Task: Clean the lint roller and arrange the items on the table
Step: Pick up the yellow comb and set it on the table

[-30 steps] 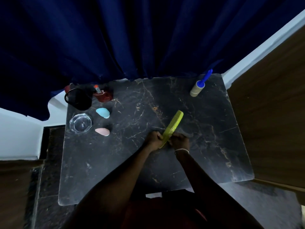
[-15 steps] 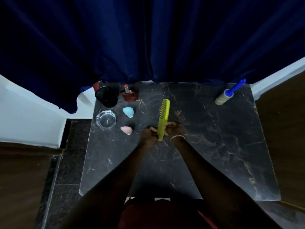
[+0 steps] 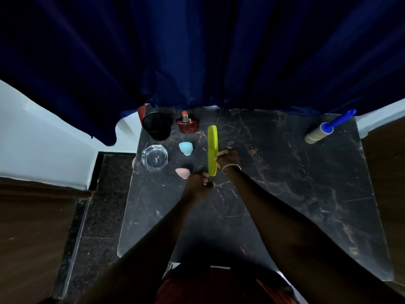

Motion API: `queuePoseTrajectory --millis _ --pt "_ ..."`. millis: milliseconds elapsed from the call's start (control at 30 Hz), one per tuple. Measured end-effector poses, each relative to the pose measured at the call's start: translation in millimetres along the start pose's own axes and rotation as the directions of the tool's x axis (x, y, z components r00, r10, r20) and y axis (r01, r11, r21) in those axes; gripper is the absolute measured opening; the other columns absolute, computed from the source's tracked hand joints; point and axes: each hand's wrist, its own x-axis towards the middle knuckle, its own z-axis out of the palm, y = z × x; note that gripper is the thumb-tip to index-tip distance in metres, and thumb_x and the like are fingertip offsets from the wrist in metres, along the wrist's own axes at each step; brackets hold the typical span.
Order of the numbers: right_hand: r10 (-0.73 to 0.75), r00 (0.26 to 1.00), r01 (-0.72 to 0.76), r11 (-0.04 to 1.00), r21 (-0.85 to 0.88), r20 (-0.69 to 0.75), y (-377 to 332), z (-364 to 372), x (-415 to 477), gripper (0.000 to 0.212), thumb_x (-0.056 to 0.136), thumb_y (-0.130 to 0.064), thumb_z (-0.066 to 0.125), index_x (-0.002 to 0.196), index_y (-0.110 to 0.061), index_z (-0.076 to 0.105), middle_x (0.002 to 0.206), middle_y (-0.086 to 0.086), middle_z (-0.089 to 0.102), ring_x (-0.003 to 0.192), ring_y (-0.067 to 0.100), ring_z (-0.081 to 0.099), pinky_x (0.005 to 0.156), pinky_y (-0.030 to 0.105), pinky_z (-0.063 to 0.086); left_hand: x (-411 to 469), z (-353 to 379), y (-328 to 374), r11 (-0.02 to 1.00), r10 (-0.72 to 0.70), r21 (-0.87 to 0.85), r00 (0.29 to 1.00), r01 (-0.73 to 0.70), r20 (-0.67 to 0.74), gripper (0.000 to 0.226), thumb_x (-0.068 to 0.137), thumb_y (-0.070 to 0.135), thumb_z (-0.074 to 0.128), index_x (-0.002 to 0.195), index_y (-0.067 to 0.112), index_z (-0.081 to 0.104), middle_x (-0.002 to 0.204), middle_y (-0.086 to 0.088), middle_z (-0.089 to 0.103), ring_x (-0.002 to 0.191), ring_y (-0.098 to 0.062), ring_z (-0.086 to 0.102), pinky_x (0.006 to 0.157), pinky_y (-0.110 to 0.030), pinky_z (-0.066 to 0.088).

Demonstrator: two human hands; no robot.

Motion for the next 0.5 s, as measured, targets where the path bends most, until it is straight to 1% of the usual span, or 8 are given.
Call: queuePoseTrajectory --millis 67,133,233,300,367,400,467,500 --pt "-0.018 1.000 0.018 1.000 0.005 -0.017 0 5 -1 0.027 0.082 0.007 0.073 0.107 0.014 0.069 0.112 0.028 0.071 0.098 0.031 0.070 0.094 0.047 0.057 -1 -1 -5 1.000 0.013 0.008 1.000 -0.013 0.025 0.032 0.084 0.014 0.079 0.109 -0.001 0.065 0.087 -0.008 0.063 0.080 -0.018 0.061 0.084 -0.033 0.054" --pt "-0.019 0.999 0.019 1.000 0.019 -0.031 -1 8 -2 0.029 0.081 0.008 0.073 0.108 0.016 0.067 0.112 0.029 0.071 0.102 0.035 0.070 0.094 0.050 0.056 -1 -2 -8 1.000 0.012 -0.001 0.999 -0.012 0.036 0.034 0.084 0.013 0.079 0.111 -0.002 0.064 0.087 -0.007 0.060 0.078 -0.018 0.058 0.079 -0.031 0.052" --pt "-0.016 1.000 0.016 1.000 -0.001 -0.019 -2 10 -4 0.032 0.081 0.009 0.074 0.110 0.018 0.064 0.113 0.028 0.070 0.108 0.040 0.069 0.098 0.050 0.054 -1 -1 -11 1.000 0.015 -0.008 0.999 -0.015 0.034 0.033 0.084 0.012 0.078 0.110 -0.003 0.063 0.085 -0.006 0.058 0.075 -0.017 0.054 0.072 -0.024 0.045" --pt "-0.031 0.999 0.031 0.999 -0.025 -0.016 -3 11 -5 0.032 0.081 0.008 0.074 0.110 0.018 0.064 0.113 0.028 0.071 0.108 0.039 0.069 0.099 0.047 0.054 -1 -2 -11 1.000 0.017 -0.008 0.999 -0.017 0.033 0.033 0.085 0.012 0.079 0.111 -0.002 0.064 0.086 -0.006 0.059 0.076 -0.016 0.056 0.073 -0.023 0.045" --pt "-0.050 0.999 0.048 0.995 -0.090 -0.019 -4 11 -5 0.031 0.082 0.003 0.074 0.110 0.015 0.066 0.111 0.024 0.073 0.107 0.035 0.071 0.098 0.042 0.055 0 -2 -11 1.000 0.013 -0.014 0.999 -0.013 0.035 0.034 0.085 0.013 0.079 0.112 -0.002 0.064 0.088 -0.006 0.059 0.078 -0.016 0.057 0.075 -0.023 0.046" --pt "-0.064 0.998 0.061 0.991 -0.119 -0.017 -3 11 -3 0.030 0.082 0.001 0.075 0.109 0.013 0.067 0.111 0.023 0.073 0.107 0.033 0.071 0.098 0.041 0.055 1 -2 -11 1.000 0.014 -0.017 0.999 -0.014 0.037 0.035 0.085 0.013 0.079 0.112 -0.002 0.064 0.088 -0.006 0.059 0.078 -0.016 0.056 0.074 -0.022 0.045" --pt "-0.086 0.996 0.084 0.979 -0.185 -0.007 -5 11 -4 0.022 0.083 -0.003 0.075 0.101 0.009 0.069 0.110 0.022 0.073 0.107 0.032 0.071 0.097 0.040 0.055 1 -3 -11 1.000 0.021 -0.011 0.999 -0.021 0.034 0.035 0.085 0.014 0.079 0.112 -0.001 0.064 0.088 -0.006 0.059 0.078 -0.017 0.056 0.074 -0.021 0.044" --pt "-0.093 0.996 0.088 0.973 -0.216 -0.012 -6 10 -6 0.013 0.083 -0.004 0.076 0.091 0.004 0.069 0.110 0.021 0.073 0.107 0.032 0.071 0.097 0.041 0.055 1 -4 -11 1.000 0.028 -0.008 0.999 -0.028 0.032 0.035 0.085 0.014 0.080 0.112 -0.001 0.064 0.088 -0.006 0.059 0.079 -0.018 0.058 0.075 -0.023 0.046"
